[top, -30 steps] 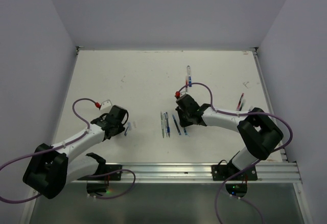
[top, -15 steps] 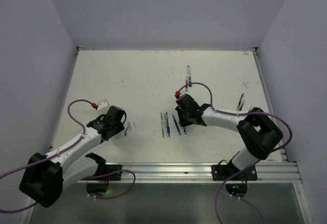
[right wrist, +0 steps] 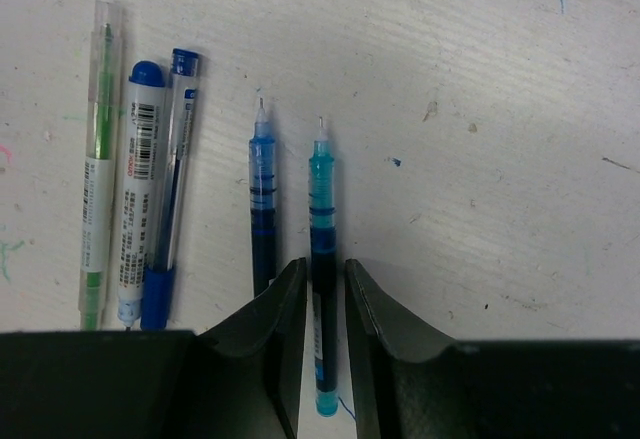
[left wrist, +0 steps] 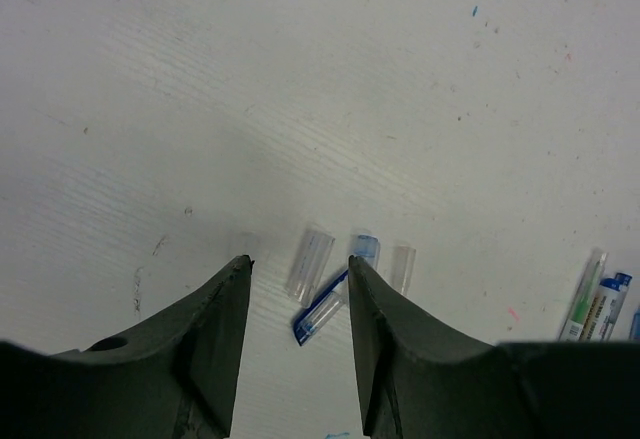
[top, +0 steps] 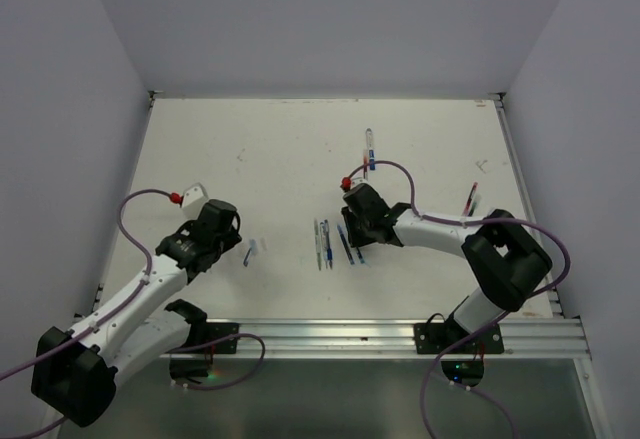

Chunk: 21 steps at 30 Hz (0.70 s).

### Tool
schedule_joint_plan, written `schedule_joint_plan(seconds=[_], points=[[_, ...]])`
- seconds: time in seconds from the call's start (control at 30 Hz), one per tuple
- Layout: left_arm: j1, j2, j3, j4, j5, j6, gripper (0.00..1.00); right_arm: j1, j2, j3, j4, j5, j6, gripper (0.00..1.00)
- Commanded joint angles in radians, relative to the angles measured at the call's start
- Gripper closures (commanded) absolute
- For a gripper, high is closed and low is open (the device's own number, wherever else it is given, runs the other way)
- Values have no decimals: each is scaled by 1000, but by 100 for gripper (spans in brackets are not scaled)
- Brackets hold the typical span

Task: Open the pen caps

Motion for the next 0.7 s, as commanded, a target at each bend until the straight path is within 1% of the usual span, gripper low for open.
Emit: schedule_joint_plan(seconds=[0.0, 0.23, 0.3, 0.4, 0.5, 0.67], points=[[6, -13, 31, -15, -35, 1, 54, -3, 19, 19, 6, 18, -2, 74], [6, -17, 22, 28, 0, 20, 55, -3, -7, 50, -37, 36, -8, 74], [8, -15, 22, 38, 5, 29, 55, -5, -18, 91, -63, 50, -20, 74], [6, -24, 20, 51, 16, 35, 54, -6, -44, 151, -111, 79, -40, 70], [6, -49, 8, 78, 33, 53, 54, -29, -37, 217, -140, 82, -62, 68], [6, -46, 2, 100, 56, 64, 54, -116, 23, 358, -177, 45, -85, 68]])
